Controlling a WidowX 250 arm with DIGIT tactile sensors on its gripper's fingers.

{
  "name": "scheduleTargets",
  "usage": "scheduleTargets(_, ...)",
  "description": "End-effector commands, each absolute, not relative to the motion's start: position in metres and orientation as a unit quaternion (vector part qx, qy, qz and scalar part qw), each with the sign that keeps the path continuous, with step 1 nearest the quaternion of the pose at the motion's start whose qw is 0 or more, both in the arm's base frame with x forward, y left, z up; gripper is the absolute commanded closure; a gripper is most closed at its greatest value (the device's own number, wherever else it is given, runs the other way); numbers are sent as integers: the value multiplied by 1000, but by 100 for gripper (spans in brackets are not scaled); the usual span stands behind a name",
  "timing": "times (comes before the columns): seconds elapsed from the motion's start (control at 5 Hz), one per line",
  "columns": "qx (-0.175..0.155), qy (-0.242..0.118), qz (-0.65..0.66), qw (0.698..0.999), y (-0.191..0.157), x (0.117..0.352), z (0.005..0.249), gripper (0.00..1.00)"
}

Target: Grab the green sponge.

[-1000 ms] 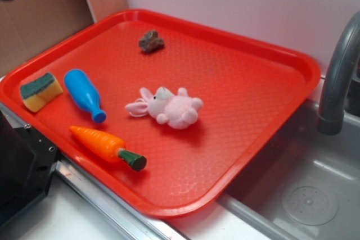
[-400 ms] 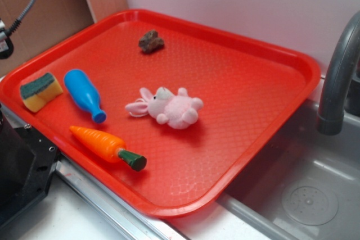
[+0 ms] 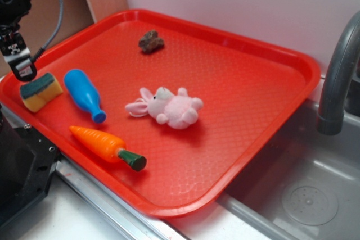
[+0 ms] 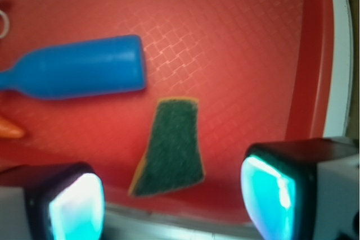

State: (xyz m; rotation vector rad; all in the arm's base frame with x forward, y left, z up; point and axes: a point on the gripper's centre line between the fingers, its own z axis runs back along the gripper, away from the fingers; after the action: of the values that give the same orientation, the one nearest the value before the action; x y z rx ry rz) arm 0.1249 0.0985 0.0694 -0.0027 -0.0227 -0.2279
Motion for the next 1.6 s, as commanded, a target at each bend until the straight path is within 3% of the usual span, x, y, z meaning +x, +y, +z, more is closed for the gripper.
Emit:
scheduleTargets(0.0,3,-1,-124,992,99,111,38,0)
scheduleTargets(0.2,25,25,-127,991,87,127,25,0)
scheduleTargets(0.4,28,32,-126,991,84,132,27,100)
scheduleTargets(0.8,14,43,-122,992,86,134,36,100)
scheduleTargets(1.0,16,25,-109,994,86,157,86,100)
scheduleTargets(1.2,44,8,-82,996,73,199,138,100)
scheduleTargets(1.4,54,9,-76,996,59,225,187,100)
